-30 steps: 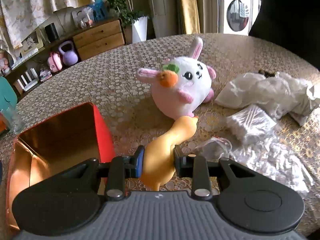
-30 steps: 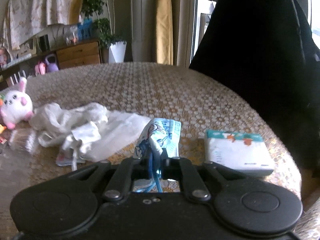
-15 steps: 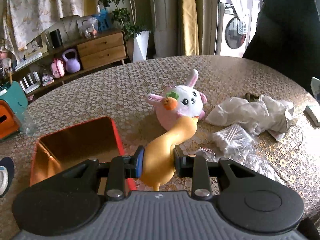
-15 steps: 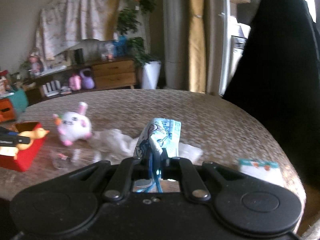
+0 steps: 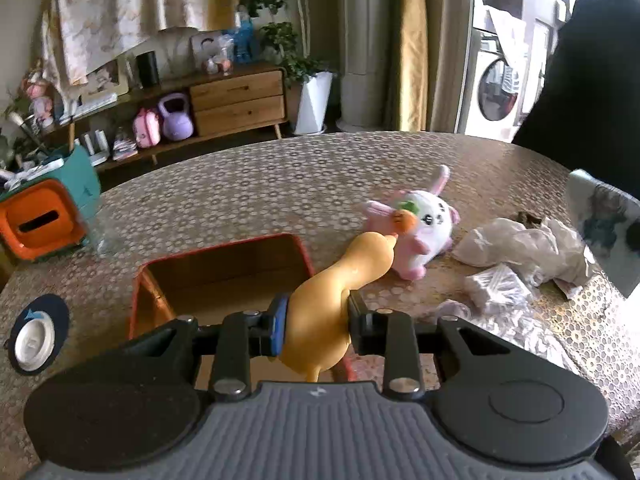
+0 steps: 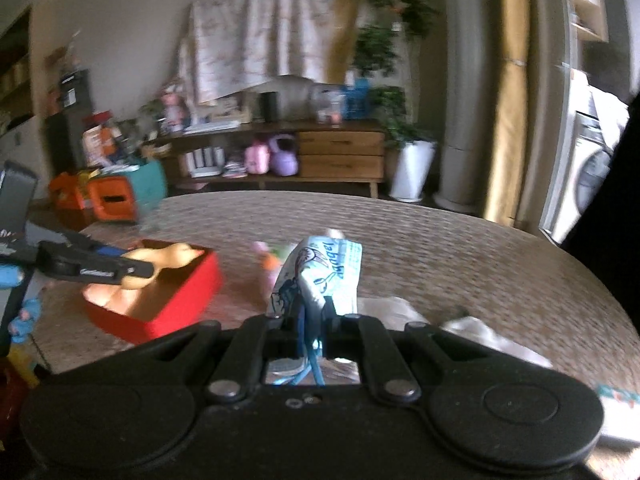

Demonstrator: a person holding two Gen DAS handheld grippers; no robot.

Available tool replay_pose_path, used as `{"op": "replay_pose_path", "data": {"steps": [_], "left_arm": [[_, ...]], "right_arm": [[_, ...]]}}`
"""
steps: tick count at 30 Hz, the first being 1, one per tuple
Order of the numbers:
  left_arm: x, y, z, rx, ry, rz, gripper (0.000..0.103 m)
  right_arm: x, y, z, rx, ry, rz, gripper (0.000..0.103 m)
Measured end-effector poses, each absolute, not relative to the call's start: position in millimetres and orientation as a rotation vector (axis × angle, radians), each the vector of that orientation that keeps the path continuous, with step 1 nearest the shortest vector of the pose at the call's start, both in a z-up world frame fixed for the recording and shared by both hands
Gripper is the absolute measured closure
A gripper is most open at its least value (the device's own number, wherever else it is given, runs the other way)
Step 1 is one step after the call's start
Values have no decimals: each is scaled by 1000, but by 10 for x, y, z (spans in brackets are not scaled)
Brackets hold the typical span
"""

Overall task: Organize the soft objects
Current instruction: 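Carry the duck and mask packet with both tools over the orange tin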

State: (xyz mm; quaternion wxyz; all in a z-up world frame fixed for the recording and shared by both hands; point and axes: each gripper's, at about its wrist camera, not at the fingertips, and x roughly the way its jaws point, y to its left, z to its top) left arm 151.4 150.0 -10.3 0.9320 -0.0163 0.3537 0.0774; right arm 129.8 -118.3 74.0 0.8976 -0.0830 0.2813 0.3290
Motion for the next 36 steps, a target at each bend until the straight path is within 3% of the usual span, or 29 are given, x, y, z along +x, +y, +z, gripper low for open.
{"op": "replay_pose_path", "data": {"steps": [19,36], "left_arm": [[1481,2330,-96,-101,758,267,73],[2099,2783,-563,-73,893,297,73]], "right_arm": [[1279,277,650,-272,639,890,97],[1565,1298,35,-399,796,917,97]]}}
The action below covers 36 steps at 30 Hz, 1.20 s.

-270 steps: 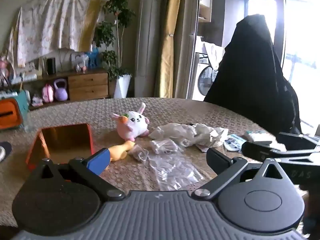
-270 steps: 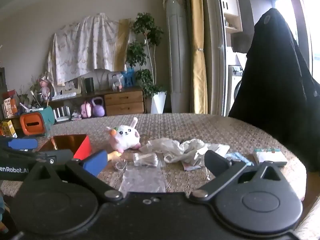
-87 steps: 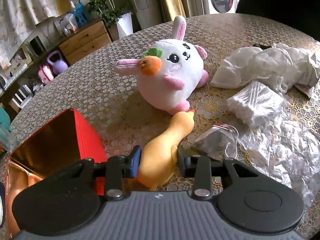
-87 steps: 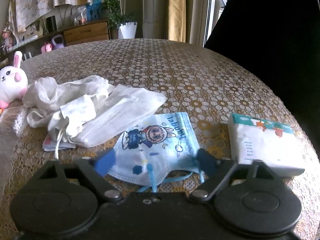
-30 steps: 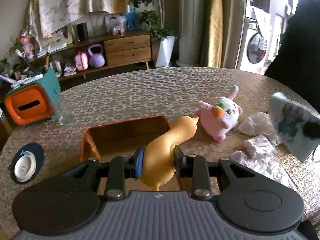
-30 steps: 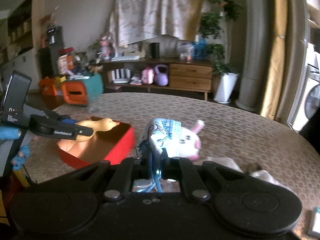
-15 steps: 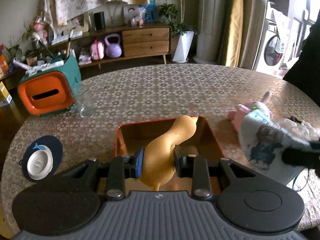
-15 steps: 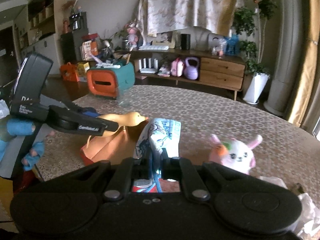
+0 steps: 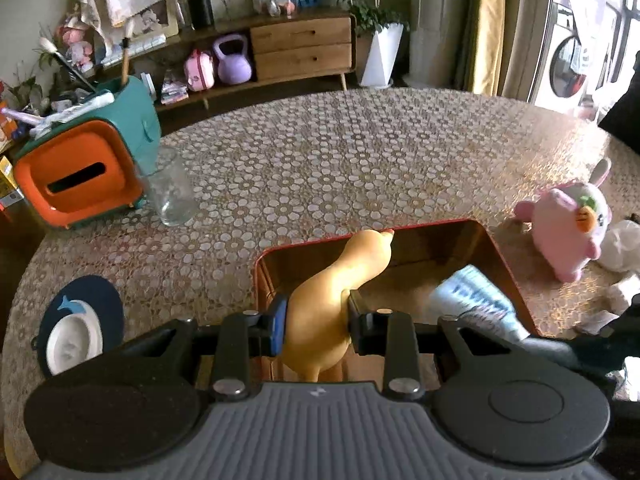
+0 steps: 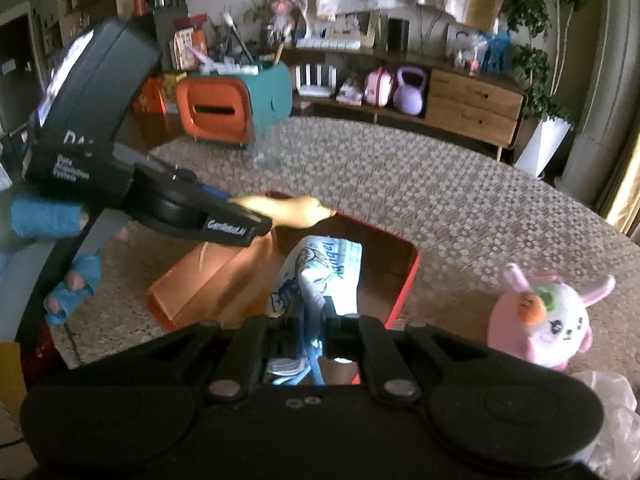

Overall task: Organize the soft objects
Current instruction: 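Carry the duck and mask packet with both tools over the orange tin, then open both tools to drop the duck and mask packet into the tin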

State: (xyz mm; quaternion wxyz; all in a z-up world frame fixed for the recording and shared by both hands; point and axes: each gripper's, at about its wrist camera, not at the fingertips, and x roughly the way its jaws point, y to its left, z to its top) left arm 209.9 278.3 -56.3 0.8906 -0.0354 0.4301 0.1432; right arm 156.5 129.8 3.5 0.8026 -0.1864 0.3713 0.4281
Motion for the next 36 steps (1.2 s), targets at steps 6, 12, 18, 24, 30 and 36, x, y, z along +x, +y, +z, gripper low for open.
{"op": "replay_pose_path", "data": {"steps": [6,12,18,24,30,36], "left_arm": [[2318,2826,-720,-53,944,280,73],[2476,2927,-875,-62,997,272,73],[2545,2886,-946,-45,1027,253,73],[2545,2885,-946,-30,1034,246,72],[2514,2848,-927,-9,1025,246,68],[2437,2818,-849,7,981,237,45]], "right_arm": [[1683,1526,-190,-461,822,916,97],[1755,1664,-377,-480,852,921,97],[1741,1715,-507,-495,883,947,96],[1696,1709,-565,-484,893,945,93],[1706,1685,-586,-477,906,941,85],[1687,1636,-542,-473,901,940,77]]}}
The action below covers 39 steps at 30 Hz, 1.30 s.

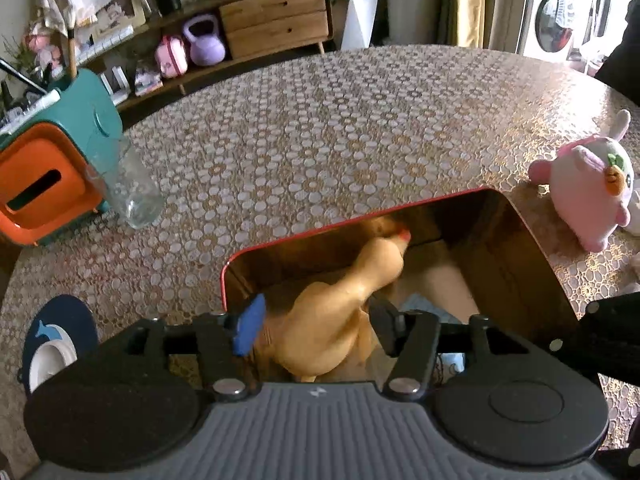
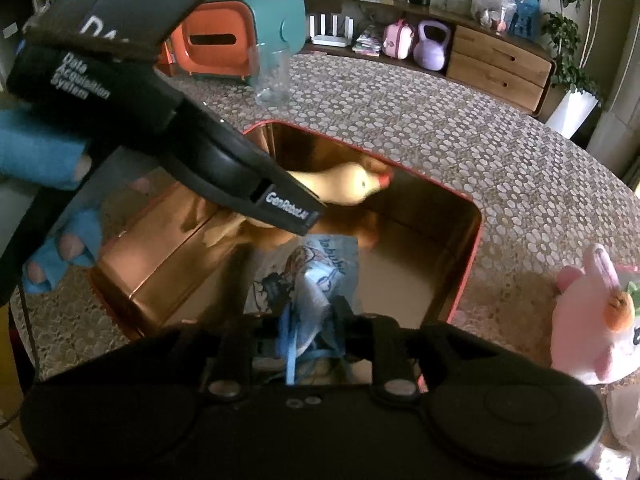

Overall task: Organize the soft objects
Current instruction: 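Open both tools to drop the duck and mask packet into the tin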

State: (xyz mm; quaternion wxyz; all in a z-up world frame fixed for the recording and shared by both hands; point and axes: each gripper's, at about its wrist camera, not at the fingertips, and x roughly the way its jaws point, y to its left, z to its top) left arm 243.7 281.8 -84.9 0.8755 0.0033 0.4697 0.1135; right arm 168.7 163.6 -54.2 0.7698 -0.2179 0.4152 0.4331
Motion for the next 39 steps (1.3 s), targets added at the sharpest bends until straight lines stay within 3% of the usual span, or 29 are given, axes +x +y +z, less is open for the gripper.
{"op": "replay_pose_path", "data": {"steps": [3,6,10,12,18,32,34,39], "left_arm": [[2404,2791,-803,10,968,236,44],[2358,2772,-763,6,952,246,35],[2281,2762,-685,-6,936,255,34],[2235,2760,-637,-15,926,260,34],[2094,2715,-489,-22,888,270,29],[1725,2299,-150,-33,815,222,28],[1675,2223,-104,-40,803,207,22],[1567,2024,2,-54,770,183,21]], "right_arm": [[1662,1613,-510,-460,895,935,68],[1655,1574,-458,-446,883,929,56],[1641,1505,-368,-433,857,935,50],[1620,1491,-321,-421,845,933,40],[1572,1320,-123,-368,810,944,29],[1414,769,286,-281,763,943,19],[1394,662,347,-264,750,941,18],[1335,383,506,-242,714,925,17]]}}
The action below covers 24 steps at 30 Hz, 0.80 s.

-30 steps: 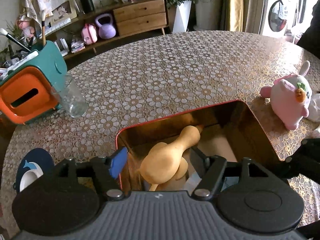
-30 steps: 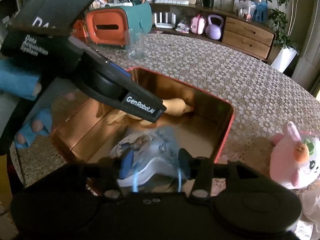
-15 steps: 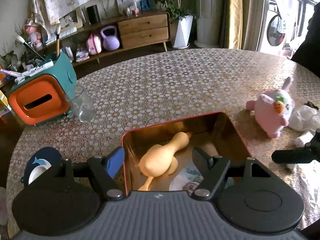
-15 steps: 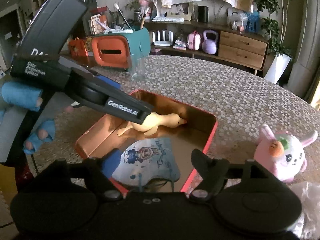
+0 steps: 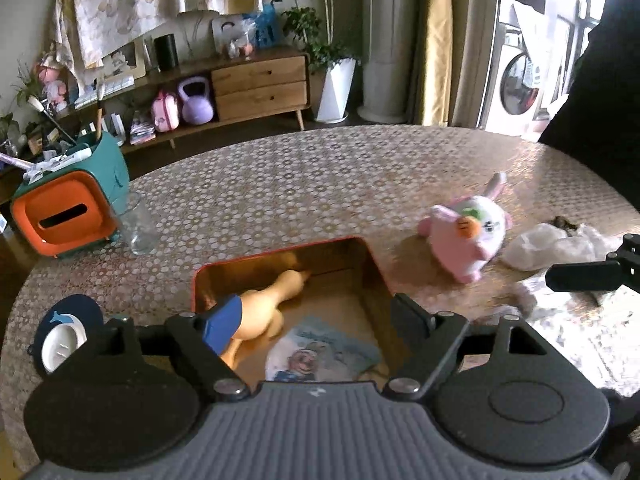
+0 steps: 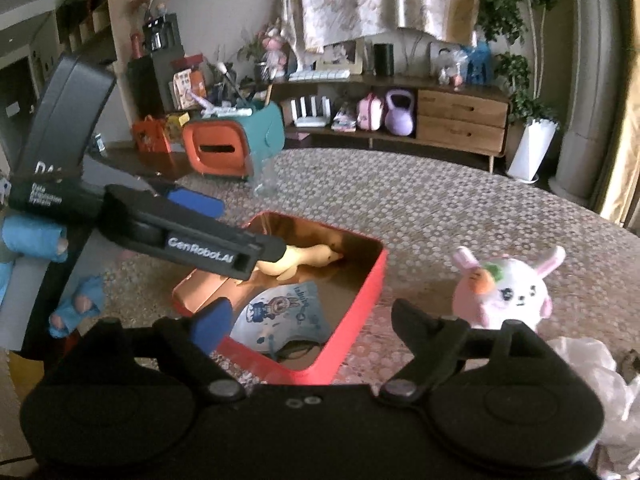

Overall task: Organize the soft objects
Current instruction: 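Move both tools back toward the cloth and plastic bags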

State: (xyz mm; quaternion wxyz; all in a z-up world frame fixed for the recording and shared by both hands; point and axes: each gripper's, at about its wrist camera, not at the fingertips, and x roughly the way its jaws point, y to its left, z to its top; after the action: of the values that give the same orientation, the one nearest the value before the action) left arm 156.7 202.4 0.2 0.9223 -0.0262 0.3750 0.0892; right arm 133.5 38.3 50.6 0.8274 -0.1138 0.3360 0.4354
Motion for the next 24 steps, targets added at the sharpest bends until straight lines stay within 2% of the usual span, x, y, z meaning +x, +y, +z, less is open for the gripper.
{"op": "replay_pose_path", "data": {"steps": [21,23,24], "left_arm": [[1276,1026,285,-80,665,16,19],[1275,958,275,-108,664,-13,16],[1285,909,275,-111,664,-21,10]], "right_arm": [[1101,-952,844,-161,615,792,5],[1086,-1096,842,-157,609,769,4],[1080,-1175,840,-154,606,756,4]]}}
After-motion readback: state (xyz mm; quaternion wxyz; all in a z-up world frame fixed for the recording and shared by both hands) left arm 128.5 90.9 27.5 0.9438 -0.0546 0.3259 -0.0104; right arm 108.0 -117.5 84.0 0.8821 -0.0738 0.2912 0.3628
